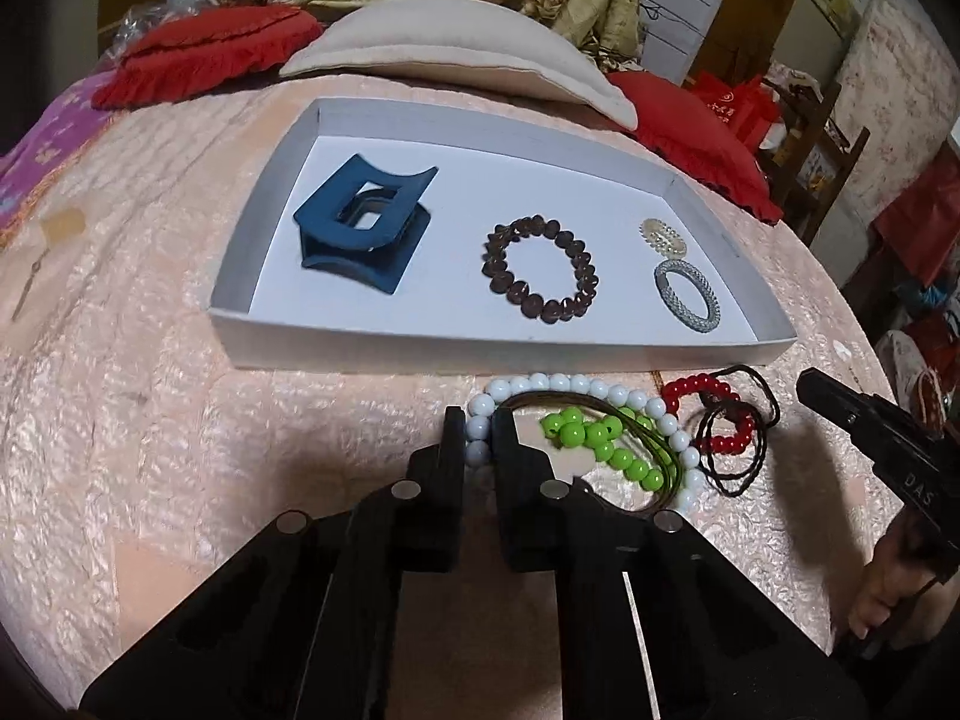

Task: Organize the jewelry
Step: 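Grasp the white-bead bracelet with the left tool while the right tool grips the red-bead bracelet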

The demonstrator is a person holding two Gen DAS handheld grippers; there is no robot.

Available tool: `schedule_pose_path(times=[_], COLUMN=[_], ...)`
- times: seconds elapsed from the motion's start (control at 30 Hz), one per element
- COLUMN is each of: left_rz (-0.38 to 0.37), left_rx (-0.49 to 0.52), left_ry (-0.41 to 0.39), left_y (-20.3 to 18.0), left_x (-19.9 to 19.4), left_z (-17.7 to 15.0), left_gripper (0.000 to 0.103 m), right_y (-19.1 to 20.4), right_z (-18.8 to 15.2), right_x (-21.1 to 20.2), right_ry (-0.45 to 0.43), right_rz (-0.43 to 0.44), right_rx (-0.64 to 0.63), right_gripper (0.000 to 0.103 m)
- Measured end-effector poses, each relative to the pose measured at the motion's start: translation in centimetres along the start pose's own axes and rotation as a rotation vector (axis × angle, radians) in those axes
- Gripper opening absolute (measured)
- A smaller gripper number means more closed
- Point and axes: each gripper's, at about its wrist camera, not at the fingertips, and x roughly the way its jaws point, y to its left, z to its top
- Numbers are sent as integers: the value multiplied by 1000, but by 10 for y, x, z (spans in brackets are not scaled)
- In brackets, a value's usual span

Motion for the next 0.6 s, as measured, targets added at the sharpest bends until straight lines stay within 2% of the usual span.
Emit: schedule_pose_path(times=[0.3, 0.47, 0.6], left_rz=[-60, -91, -124], left_rx=[0, -9, 3], left_ry=[-76, -109, -132], left_y=[-3, -3, -6], left_x=[-25, -34, -42], left_z=[0, 3, 4], left_gripper=[7, 7, 7], right_y=[-6, 6, 10], right_z=[-4, -9, -8], right_x=[9, 25, 30], right_ry=[42, 107, 109], right_rz=[28, 6, -25], right_rx=[29, -35, -55], right_gripper=[2, 4, 4])
